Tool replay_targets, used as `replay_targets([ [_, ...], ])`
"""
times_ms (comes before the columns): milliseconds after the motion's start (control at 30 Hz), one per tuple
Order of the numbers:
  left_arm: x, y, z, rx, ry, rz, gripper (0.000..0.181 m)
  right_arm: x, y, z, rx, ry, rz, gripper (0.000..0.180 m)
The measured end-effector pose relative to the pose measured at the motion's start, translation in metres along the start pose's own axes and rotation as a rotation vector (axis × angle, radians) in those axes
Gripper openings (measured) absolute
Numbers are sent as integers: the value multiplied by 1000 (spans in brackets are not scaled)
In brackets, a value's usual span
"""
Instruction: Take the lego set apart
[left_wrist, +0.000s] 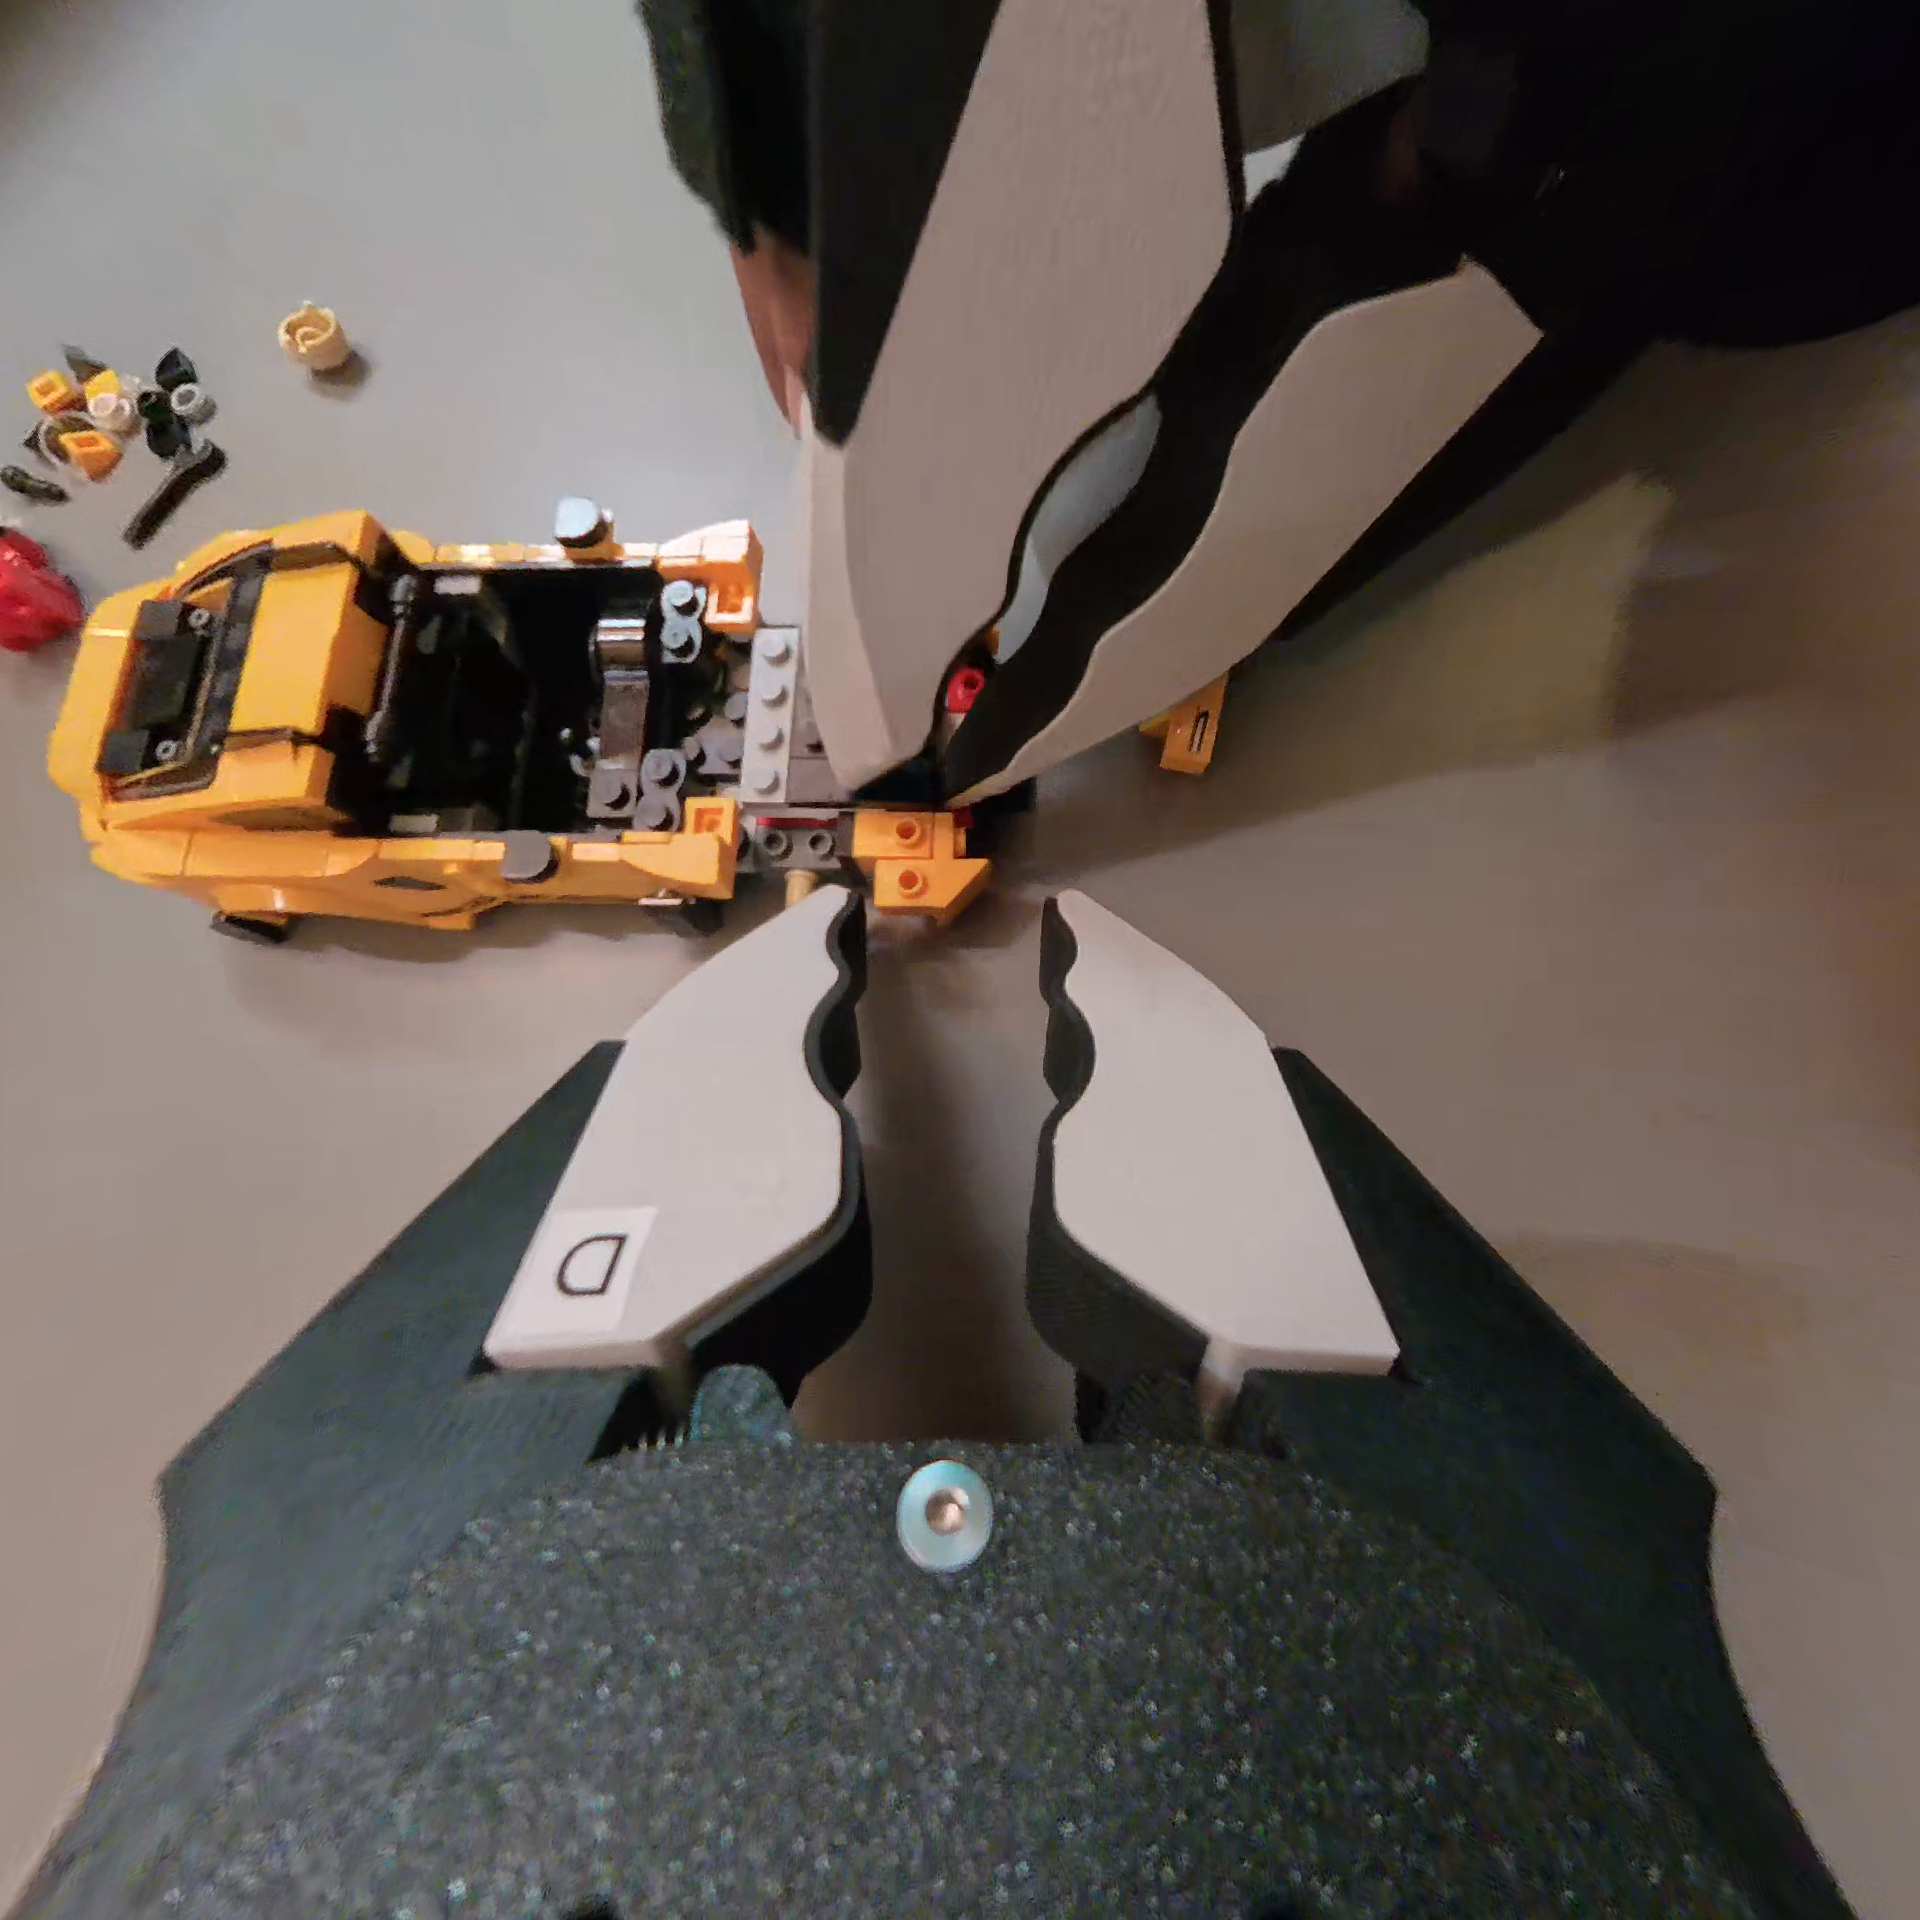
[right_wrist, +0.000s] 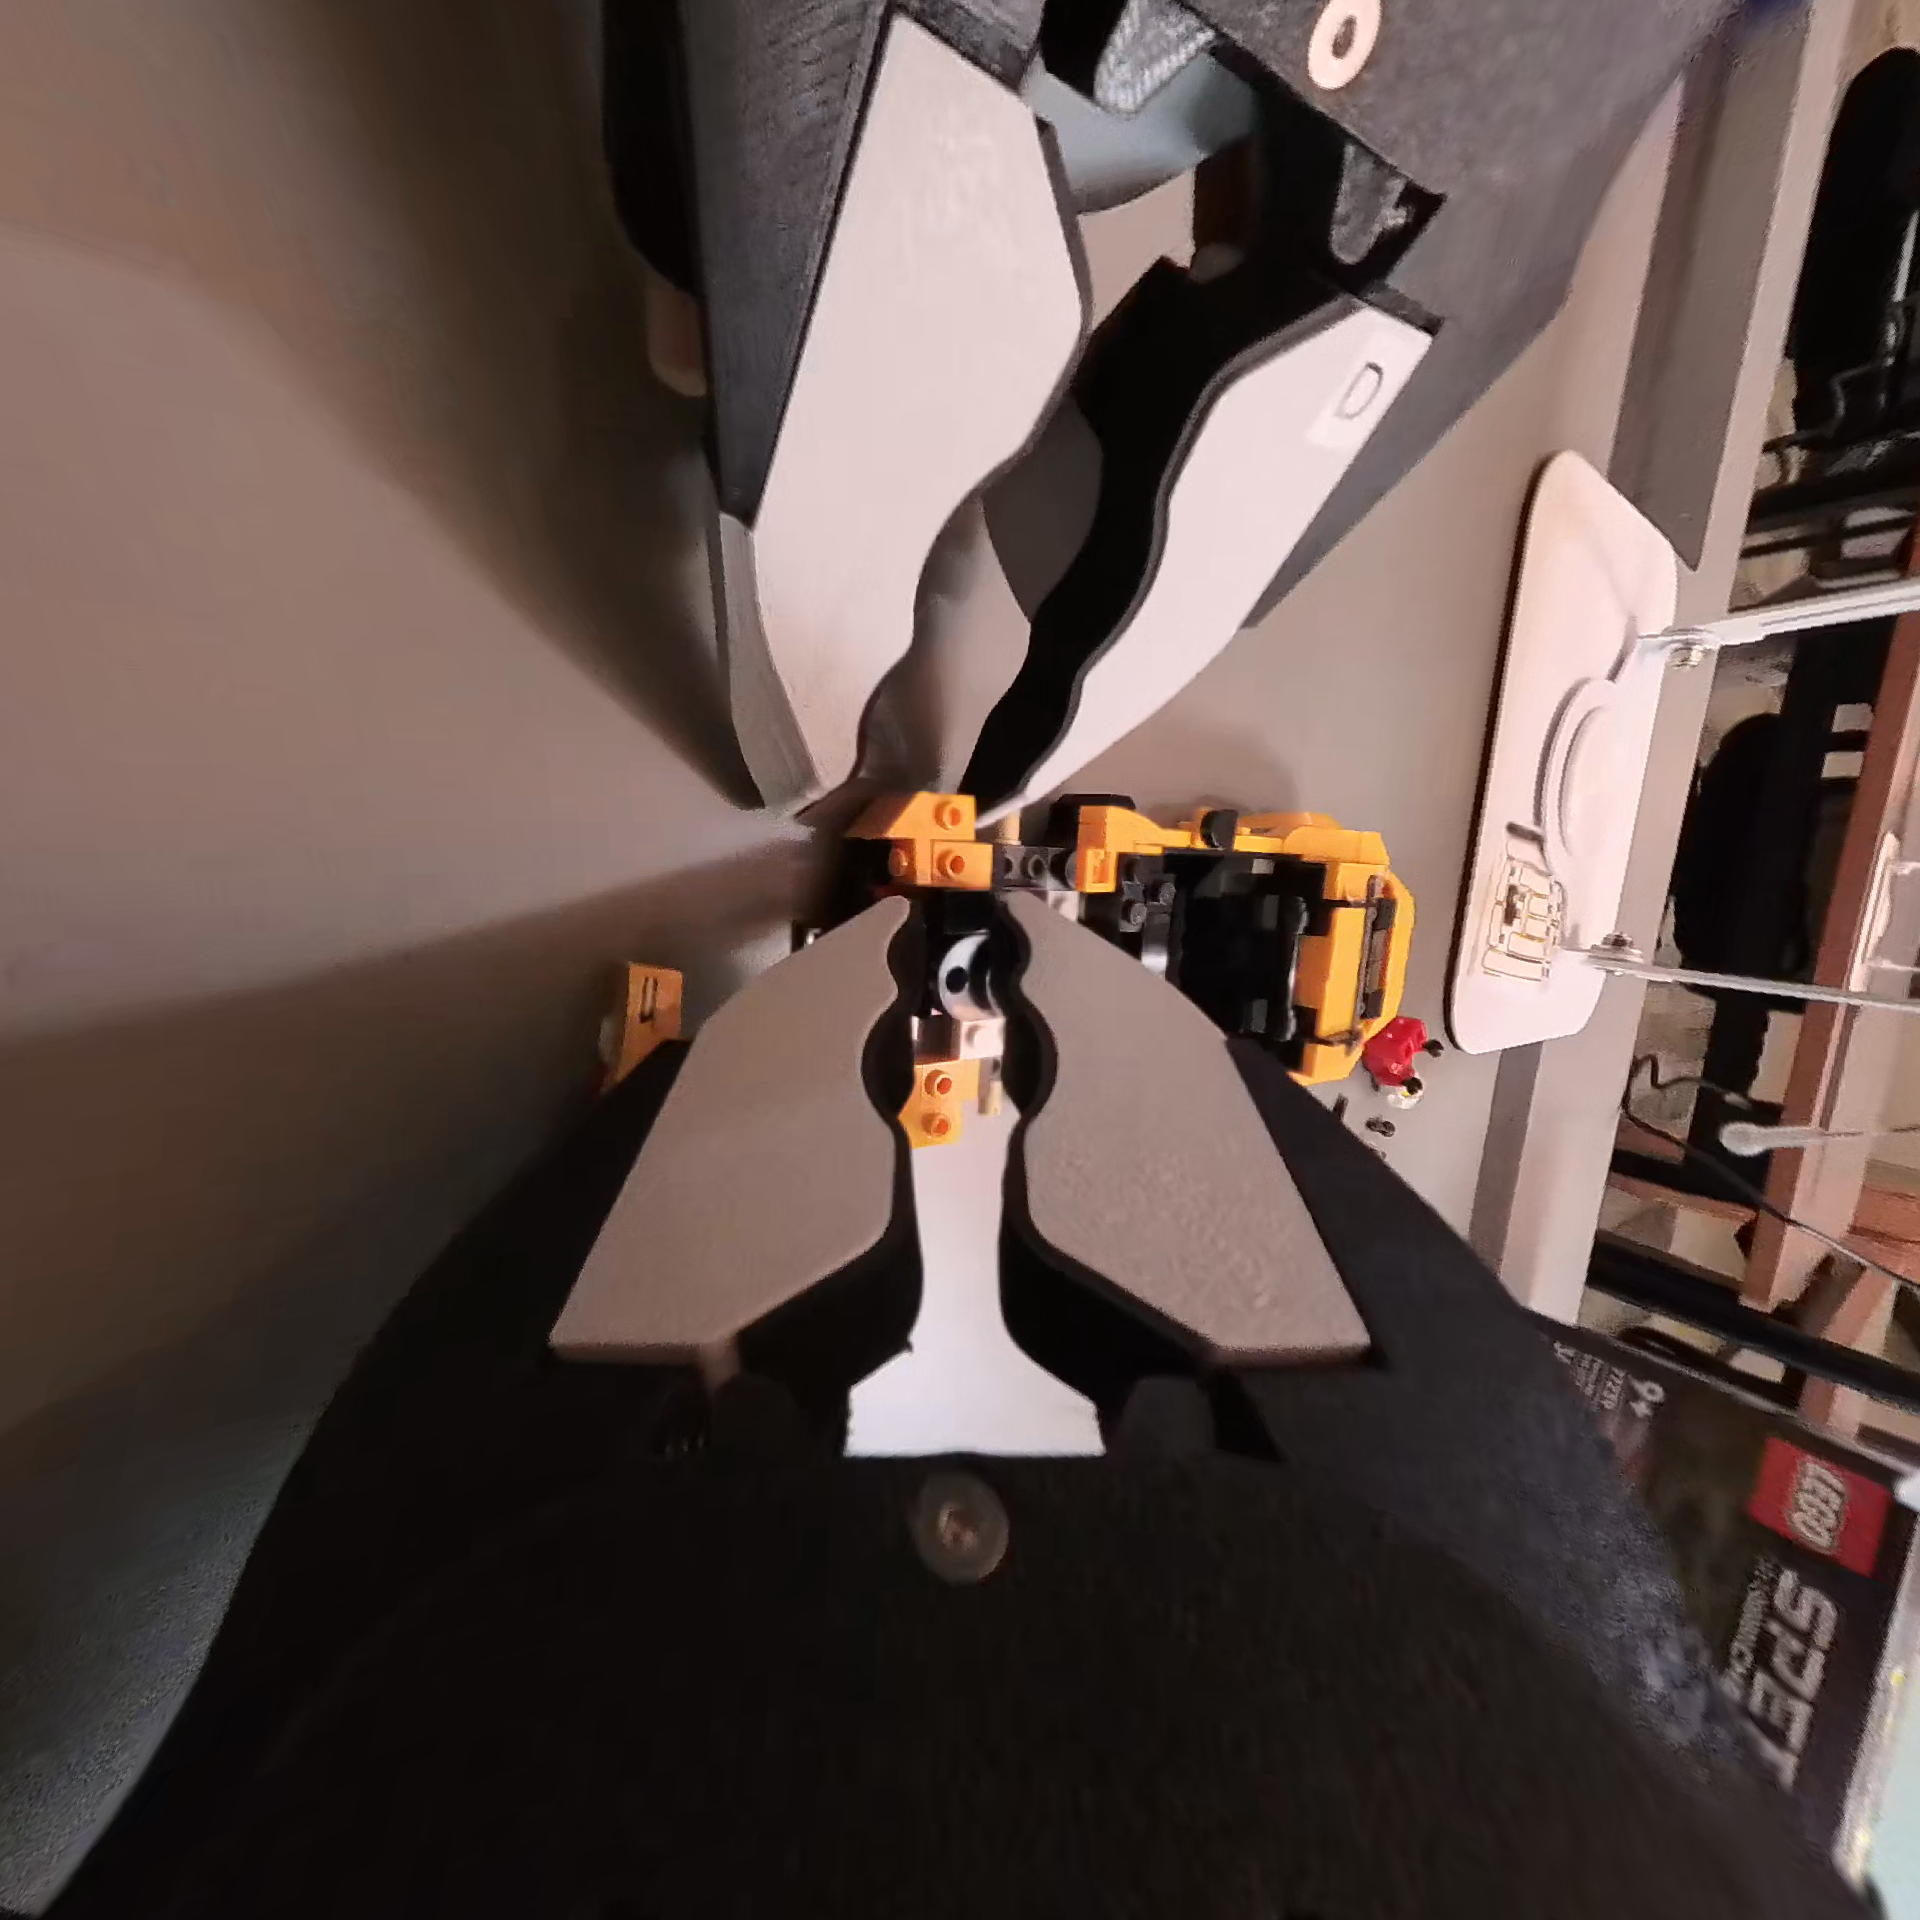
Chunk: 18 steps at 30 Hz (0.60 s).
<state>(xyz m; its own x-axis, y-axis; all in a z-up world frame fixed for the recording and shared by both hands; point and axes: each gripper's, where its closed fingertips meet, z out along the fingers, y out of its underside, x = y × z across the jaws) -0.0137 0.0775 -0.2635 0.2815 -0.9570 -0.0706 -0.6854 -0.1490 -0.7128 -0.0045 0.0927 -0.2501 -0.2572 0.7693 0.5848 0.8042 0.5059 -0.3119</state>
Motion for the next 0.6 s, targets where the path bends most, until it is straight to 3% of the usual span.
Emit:
replay_targets([
  [233, -5, -2, 3, -3, -16, 24, 30, 5, 3, 3, -83, -28, -96, 8],
  [600, -19, -8, 4, 36, -65, -11, 25, 10, 4, 3, -45, 47, -91, 5],
])
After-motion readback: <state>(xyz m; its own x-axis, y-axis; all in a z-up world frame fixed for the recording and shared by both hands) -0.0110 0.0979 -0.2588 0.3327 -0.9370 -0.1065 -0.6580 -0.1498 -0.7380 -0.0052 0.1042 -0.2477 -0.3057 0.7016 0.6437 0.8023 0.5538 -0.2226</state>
